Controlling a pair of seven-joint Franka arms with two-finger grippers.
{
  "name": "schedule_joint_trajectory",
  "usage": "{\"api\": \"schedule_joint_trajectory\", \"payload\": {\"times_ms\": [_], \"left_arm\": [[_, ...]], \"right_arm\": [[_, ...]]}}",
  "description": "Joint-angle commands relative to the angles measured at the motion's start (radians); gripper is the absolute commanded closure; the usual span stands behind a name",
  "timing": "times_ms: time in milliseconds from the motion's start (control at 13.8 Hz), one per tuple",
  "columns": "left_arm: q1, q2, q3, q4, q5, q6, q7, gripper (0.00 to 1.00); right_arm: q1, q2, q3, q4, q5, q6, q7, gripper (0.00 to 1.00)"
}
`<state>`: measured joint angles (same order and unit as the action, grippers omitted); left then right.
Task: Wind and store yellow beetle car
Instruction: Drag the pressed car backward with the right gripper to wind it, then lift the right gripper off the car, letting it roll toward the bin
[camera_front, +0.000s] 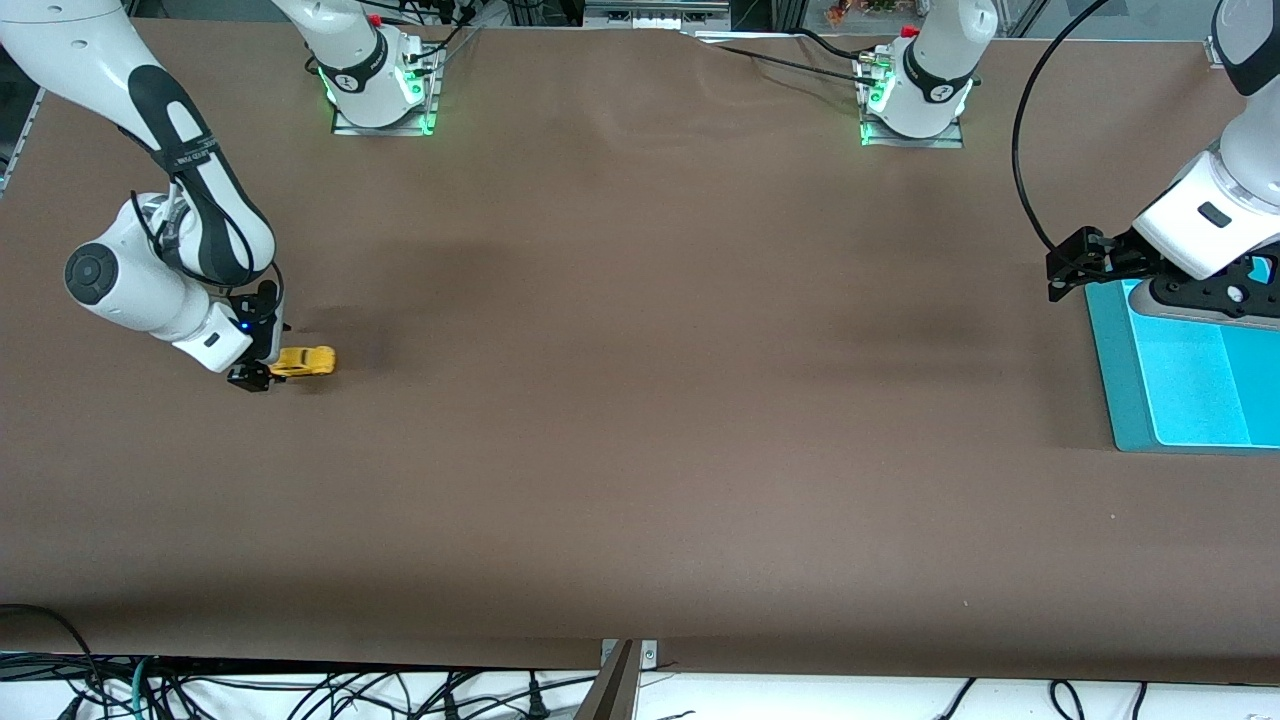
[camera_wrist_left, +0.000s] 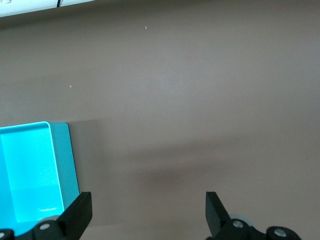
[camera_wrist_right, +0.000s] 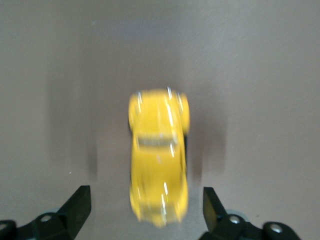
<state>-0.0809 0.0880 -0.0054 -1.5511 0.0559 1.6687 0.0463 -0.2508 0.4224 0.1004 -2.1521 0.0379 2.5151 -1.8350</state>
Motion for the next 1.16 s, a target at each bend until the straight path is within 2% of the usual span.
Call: {"api": "schedule_joint_trajectory", "payload": {"times_ms": [0, 145, 364, 509, 727, 1091], "left_arm": [[0.003, -0.010, -0.002, 0.005, -0.028, -0.014, -0.003, 0.00], [0.003, -0.010, -0.002, 0.005, -0.028, -0.014, -0.003, 0.00], [0.003, -0.010, -0.002, 0.005, -0.028, -0.014, -0.003, 0.00], [0.004, -0.010, -0.002, 0.005, -0.028, -0.014, -0.003, 0.00], [0.003, -0.008, -0.002, 0.005, -0.028, -0.012, -0.003, 0.00], [0.003, -0.010, -0.002, 0.005, -0.028, -0.012, -0.003, 0.00]], "right_arm": [[-0.010, -0.019, 0.038, 0.079, 0.017, -0.123, 0.023, 0.00], [-0.008, -0.053, 0.047, 0.130, 0.017, -0.226, 0.060, 0.00], [-0.007, -0.155, 0.074, 0.196, 0.008, -0.372, 0.124, 0.00], [-0.007, -0.239, 0.078, 0.207, 0.002, -0.400, 0.190, 0.00], [-0.007, -0.312, 0.084, 0.219, 0.000, -0.423, 0.290, 0.00], [0.005, -0.410, 0.085, 0.259, -0.004, -0.559, 0.711, 0.00]]}}
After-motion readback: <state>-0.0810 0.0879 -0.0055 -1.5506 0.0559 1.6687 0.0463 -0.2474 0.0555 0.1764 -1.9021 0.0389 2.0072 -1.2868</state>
